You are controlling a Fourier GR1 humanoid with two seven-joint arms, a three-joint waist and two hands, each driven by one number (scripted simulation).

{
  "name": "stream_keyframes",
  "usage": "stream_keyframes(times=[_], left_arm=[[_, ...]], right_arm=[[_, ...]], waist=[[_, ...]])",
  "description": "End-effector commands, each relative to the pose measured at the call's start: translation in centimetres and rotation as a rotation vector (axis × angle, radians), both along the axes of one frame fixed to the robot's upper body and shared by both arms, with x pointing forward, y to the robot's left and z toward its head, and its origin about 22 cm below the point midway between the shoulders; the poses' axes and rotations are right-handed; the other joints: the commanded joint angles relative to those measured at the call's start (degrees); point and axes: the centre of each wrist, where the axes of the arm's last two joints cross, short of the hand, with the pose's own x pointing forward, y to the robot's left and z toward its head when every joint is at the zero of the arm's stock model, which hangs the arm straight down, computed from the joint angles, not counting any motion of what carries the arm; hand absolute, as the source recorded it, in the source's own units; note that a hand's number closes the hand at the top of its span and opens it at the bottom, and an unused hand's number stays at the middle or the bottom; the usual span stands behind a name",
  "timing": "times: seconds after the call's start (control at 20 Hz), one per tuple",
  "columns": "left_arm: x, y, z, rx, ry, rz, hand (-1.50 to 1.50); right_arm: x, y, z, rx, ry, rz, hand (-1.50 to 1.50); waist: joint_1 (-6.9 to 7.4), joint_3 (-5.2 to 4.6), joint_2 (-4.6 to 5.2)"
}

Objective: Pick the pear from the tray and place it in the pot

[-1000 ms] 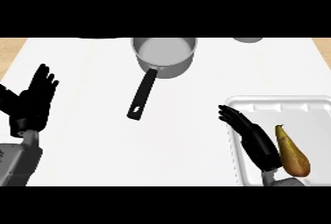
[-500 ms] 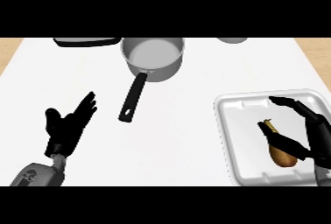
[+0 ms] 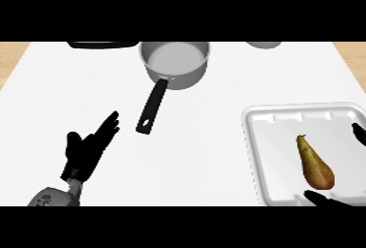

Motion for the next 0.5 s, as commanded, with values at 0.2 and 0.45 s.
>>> stream_keyframes(times=[0.2,0.45], left_arm=[[0.0,-1.2,-1.0,-0.002,-0.001,-0.06,0.0],[-0.3,-0.6,0.1,-0.008,0.013,-0.059,0.0]], right_arm=[[-1.1,1.1,5.9,-0.01,0.298,-0.094,-1.5],[1.1,1.1,5.2,0.042,0.471,-0.116,-1.5]], waist=[[1.63,0.01,0.44],[2.5,0.1,0.41]])
